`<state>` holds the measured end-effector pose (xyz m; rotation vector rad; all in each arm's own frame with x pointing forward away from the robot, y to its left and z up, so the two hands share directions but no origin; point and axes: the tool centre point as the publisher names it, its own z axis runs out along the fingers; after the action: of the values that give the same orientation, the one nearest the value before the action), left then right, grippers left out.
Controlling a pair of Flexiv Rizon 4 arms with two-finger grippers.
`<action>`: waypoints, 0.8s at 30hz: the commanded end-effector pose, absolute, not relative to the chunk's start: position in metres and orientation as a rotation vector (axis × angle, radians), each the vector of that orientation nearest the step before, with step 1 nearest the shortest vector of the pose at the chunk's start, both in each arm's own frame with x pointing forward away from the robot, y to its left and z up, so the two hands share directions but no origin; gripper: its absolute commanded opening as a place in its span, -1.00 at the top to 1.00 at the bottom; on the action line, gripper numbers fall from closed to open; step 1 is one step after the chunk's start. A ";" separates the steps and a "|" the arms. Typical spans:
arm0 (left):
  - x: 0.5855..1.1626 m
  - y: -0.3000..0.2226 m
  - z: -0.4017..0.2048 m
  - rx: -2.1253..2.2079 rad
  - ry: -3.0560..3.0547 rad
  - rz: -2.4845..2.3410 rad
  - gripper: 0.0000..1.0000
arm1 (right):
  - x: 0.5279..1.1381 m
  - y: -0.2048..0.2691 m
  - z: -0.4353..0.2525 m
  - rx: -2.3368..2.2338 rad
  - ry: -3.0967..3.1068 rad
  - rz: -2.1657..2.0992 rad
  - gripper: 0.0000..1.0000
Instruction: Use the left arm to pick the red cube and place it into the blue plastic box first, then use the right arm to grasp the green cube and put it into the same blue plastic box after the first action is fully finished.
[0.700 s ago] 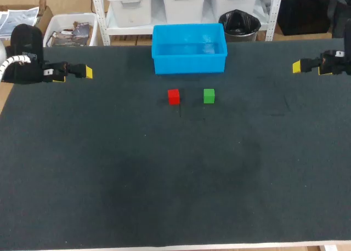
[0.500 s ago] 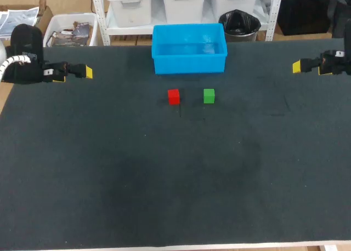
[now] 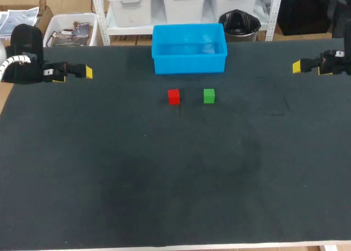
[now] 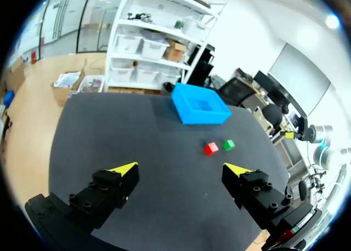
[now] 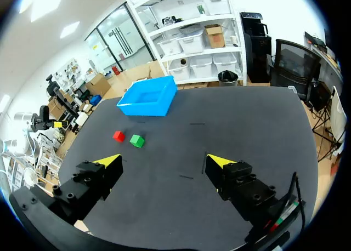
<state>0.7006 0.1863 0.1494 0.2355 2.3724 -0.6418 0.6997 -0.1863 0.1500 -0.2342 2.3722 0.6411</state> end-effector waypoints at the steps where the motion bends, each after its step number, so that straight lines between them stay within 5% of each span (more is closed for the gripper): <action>1: 0.701 0.187 0.150 0.234 2.371 -0.641 -1.00 | 0.700 -0.186 0.150 -0.234 2.373 0.640 -1.00; 24: 0.715 0.143 0.187 0.170 2.434 -0.408 -1.00 | 0.700 -0.186 0.150 -0.234 2.373 0.640 -1.00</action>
<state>0.7058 0.1556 0.1818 0.2191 2.3646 -0.5886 0.6997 -0.1863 0.1500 -0.2342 2.3722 0.6411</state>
